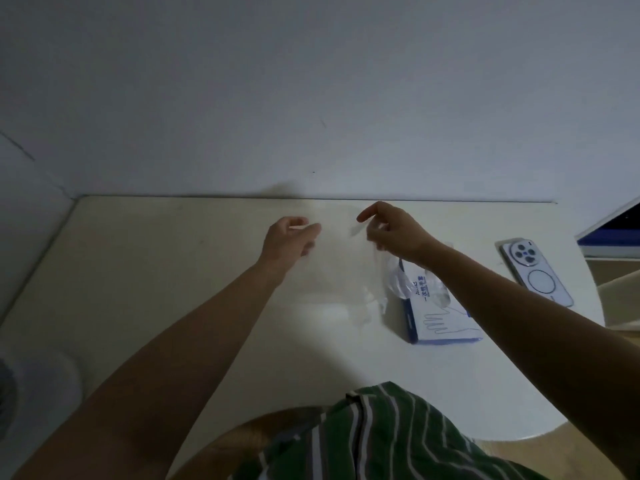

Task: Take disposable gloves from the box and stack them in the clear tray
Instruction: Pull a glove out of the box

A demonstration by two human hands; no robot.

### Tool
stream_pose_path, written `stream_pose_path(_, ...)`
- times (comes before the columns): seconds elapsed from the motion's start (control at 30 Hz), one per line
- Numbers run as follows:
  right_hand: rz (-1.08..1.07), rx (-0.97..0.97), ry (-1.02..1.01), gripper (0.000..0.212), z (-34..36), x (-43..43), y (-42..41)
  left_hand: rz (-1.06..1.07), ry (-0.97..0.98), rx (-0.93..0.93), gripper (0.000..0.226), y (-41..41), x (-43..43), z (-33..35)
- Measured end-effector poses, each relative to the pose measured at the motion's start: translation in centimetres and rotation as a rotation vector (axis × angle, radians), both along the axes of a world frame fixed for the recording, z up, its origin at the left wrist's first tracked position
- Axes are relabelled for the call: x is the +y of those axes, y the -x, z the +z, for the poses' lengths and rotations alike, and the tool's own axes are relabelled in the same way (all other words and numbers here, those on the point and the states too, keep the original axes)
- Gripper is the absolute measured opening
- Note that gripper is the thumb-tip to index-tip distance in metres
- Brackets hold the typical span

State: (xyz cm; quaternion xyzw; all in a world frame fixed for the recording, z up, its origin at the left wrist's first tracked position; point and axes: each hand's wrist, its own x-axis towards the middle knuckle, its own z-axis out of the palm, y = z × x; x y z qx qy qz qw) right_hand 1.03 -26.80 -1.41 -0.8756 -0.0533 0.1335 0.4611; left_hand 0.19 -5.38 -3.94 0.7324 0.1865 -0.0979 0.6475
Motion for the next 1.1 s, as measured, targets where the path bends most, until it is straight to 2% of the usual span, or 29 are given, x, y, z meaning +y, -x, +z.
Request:
stream_pose_path(0.13, 0.149, -0.002, 0.092, 0.029, -0.2, 1.6, -0.9, -0.204, -0.076, 0.169, 0.051, -0.5, 1.0, 0.4)
stream_pose_path(0.27, 0.138, 0.041, 0.097, 0.031, -0.6, 2.7, -1.6, -0.184, -0.073, 0.152, 0.030, -0.4, 1.4, -0.4)
stream_pose_path(0.33, 0.089, 0.011, 0.137, 0.027, -0.9, 3.1, -1.9, -0.174, -0.203, 0.094, 0.022, -0.3, 1.6, -0.9)
stream_pose_path(0.37, 0.066, -0.060, 0.185, 0.027, -1.0, 3.3, -2.0, -0.207, -0.345, 0.058, 0.020, -0.3, 1.9, -1.1)
stream_pose_path(0.43, 0.043, -0.329, 0.301, 0.029, -0.9, 4.0, -2.0, -0.291, -0.660, -0.012, 0.020, -0.2, 2.3, -1.4)
stream_pose_path(0.5, 0.051, -0.598, 0.292, 0.027, -0.4, 5.3, -1.5, -0.315, -0.858, -0.075, 0.022, -0.2, 2.6, -1.7)
stream_pose_path(0.53, 0.097, -0.658, 0.275, 0.023, -0.2, 6.1, -1.2, -0.314, -0.913, -0.101, 0.022, -0.2, 2.7, -1.8)
stream_pose_path(0.57, 0.178, -0.648, 0.276, 0.020, -0.3, 6.9, -0.8, -0.317, -0.958, -0.114, 0.022, -0.2, 2.7, -1.9)
stream_pose_path(0.67, 0.418, -0.373, 0.414, 0.019, -1.9, 8.7, -0.2, -0.349, -1.079, -0.117, 0.019, -0.4, 3.0, -2.0)
stream_pose_path(0.73, 0.451, -0.210, 0.546, 0.025, -3.7, 8.8, -0.2, -0.399, -1.163, -0.106, 0.019, -0.4, 3.1, -2.0)
stream_pose_path(0.87, 0.455, 0.033, 0.713, 0.062, -6.7, 8.8, -0.9, -0.541, -1.279, 0.005, 0.035, -0.4, 2.8, -1.9)
stream_pose_path(0.93, 0.466, 0.086, 0.744, 0.078, -7.8, 9.0, -1.1, -0.574, -1.406, -0.104, 0.052, -0.3, 2.4, -2.0)
stream_pose_path(1.0, 0.475, 0.112, 0.747, 0.091, -8.7, 9.2, -1.2, -0.672, -1.514, -0.330, 0.050, -0.6, 1.9, -2.0)
stream_pose_path(1.07, 0.478, 0.127, 0.729, 0.099, -9.3, 9.3, -1.1, -0.774, -1.468, -0.432, 0.040, -0.9, 1.4, -2.6)
stream_pose_path(1.1, 0.480, 0.126, 0.726, 0.100, -9.5, 9.4, -1.0, -0.821, -1.381, -0.369, 0.036, -1.0, 1.1, -2.9)
